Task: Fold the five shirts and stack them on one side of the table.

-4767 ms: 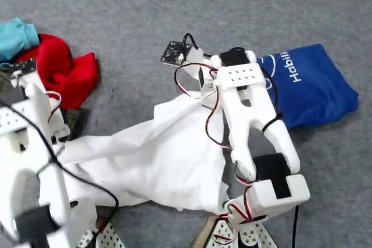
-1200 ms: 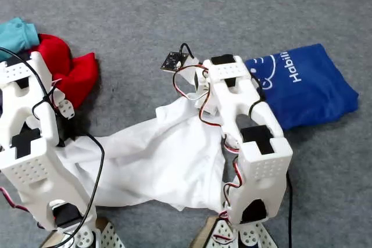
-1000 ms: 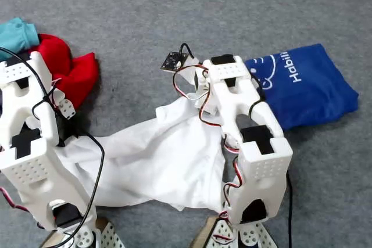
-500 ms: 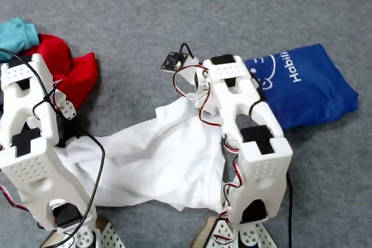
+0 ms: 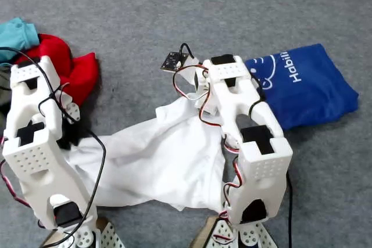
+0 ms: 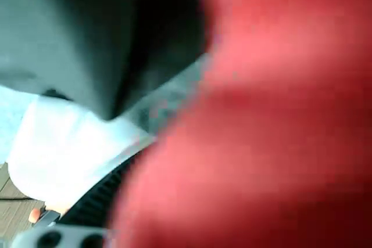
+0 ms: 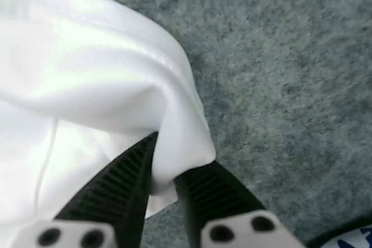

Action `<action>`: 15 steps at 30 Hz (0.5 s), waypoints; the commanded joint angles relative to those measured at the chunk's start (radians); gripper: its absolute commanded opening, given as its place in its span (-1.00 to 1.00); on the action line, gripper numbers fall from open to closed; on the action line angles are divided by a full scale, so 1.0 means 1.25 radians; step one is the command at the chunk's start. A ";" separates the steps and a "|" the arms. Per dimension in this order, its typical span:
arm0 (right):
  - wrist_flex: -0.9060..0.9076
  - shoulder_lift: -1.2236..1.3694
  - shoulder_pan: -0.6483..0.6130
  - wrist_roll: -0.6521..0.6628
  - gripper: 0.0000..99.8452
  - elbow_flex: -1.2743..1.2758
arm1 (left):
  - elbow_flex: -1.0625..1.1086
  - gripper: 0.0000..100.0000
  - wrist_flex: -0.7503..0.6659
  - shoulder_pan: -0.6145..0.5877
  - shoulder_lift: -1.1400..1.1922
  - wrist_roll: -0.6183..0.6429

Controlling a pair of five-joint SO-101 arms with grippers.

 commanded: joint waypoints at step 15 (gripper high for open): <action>-0.010 0.002 0.013 0.001 -1.00 -0.033 | -0.297 -0.96 0.055 0.004 -0.010 0.000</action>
